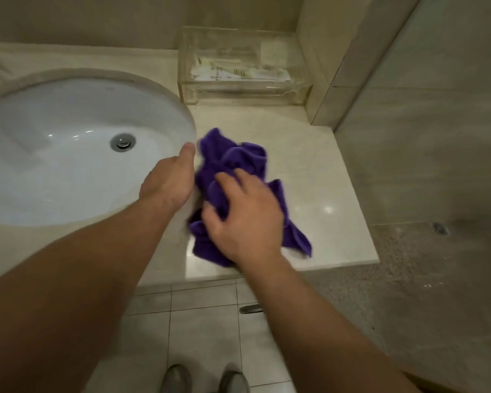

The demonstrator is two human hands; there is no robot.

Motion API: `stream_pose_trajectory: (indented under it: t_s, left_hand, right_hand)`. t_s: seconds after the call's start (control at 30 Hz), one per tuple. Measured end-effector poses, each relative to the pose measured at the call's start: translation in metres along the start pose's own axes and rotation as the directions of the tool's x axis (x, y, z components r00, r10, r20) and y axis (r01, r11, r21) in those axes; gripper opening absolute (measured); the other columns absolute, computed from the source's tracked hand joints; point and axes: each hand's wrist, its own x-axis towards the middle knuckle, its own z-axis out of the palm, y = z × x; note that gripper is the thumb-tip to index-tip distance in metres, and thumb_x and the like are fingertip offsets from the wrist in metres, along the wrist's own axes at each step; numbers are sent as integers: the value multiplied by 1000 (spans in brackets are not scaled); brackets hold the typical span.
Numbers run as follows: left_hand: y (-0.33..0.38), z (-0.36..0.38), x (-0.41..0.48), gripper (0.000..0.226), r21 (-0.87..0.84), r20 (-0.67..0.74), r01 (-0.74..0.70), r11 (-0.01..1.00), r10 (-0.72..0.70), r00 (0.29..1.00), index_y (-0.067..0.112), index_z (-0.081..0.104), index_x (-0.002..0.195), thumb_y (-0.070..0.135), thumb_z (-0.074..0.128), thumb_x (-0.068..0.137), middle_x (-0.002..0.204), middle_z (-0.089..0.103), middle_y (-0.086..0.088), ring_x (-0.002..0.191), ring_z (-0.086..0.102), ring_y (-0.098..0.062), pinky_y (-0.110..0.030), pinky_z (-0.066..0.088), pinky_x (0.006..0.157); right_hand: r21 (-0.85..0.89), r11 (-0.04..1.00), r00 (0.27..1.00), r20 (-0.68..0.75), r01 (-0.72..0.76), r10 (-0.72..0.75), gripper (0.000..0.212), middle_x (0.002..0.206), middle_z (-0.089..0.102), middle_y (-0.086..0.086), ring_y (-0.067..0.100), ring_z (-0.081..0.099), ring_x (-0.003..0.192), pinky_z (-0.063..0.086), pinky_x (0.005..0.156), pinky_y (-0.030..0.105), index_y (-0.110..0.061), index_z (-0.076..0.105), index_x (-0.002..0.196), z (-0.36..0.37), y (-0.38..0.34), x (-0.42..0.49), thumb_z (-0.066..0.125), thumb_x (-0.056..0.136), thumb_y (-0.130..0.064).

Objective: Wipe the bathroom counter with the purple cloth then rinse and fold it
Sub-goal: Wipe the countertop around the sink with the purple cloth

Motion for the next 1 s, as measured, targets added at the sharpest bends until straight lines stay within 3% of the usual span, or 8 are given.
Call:
stream_pose_trajectory:
  t_s: [0.17, 0.37, 0.43, 0.53, 0.7, 0.9, 1.0]
  left_hand:
    - [-4, -13, 3, 66, -249, 126, 118, 961, -89, 988, 15, 68, 85, 72, 36, 78, 94, 73, -10, 92, 66, -30, -47, 48, 97]
    - [-7, -17, 2, 73, -231, 134, 95, 968, -65, 989, 15, 70, 97, 72, 30, 75, 107, 70, -10, 103, 63, -31, -46, 44, 103]
    - [-10, -18, 3, 81, -206, 137, 108, 973, -81, 987, 17, 68, 112, 76, 28, 74, 115, 67, -8, 108, 60, -31, -47, 42, 105]
    - [-13, -19, 6, 102, -192, 149, 136, 972, -108, 983, 24, 63, 128, 85, 26, 55, 127, 63, -6, 115, 57, -33, -49, 40, 108]
    - [-9, -18, 3, 108, -184, 144, 115, 976, -89, 986, 23, 59, 133, 84, 25, 50, 130, 60, -4, 118, 55, -31, -49, 38, 108]
    - [-8, -14, 0, 76, -169, 134, 85, 982, -63, 989, 18, 54, 139, 70, 31, 89, 141, 52, -8, 126, 48, -32, -45, 35, 111]
    - [-11, -11, 2, 72, -162, 134, 71, 984, -49, 990, 18, 50, 143, 67, 32, 94, 147, 47, -8, 132, 45, -30, -42, 32, 110]
  right_hand:
    - [42, 998, 990, 130, 56, -61, 58, 147, 51, 7, 32, 44, 138, 32, 115, 50, -17, 52, 136, 27, -51, -9, 59, 85, -46]
    - [28, 989, 977, 156, 146, -149, 59, 142, 57, 2, 27, 52, 131, 41, 107, 47, -25, 55, 136, 12, -21, -5, 58, 82, -51]
    - [7, 994, 986, 121, 113, -113, 60, 142, 58, 1, 24, 53, 130, 41, 108, 43, -27, 57, 137, -1, 2, -6, 59, 82, -52]
    - [1, 999, 998, 48, 42, -42, 59, 138, 61, 3, 24, 57, 127, 44, 106, 39, -24, 61, 133, -31, 51, -3, 61, 81, -52]
    - [-18, 993, 992, -28, -120, 120, 62, 143, 56, 1, 22, 52, 131, 43, 108, 40, -25, 58, 135, -76, 132, 0, 56, 81, -56]
    - [-74, 983, 985, -53, -171, 167, 58, 144, 55, -2, 21, 50, 132, 45, 104, 40, -30, 58, 134, -67, 120, 0, 54, 82, -57]
    - [-54, 996, 997, -25, -75, 74, 58, 142, 58, 4, 25, 53, 129, 43, 106, 37, -26, 62, 132, -45, 83, -5, 58, 81, -54]
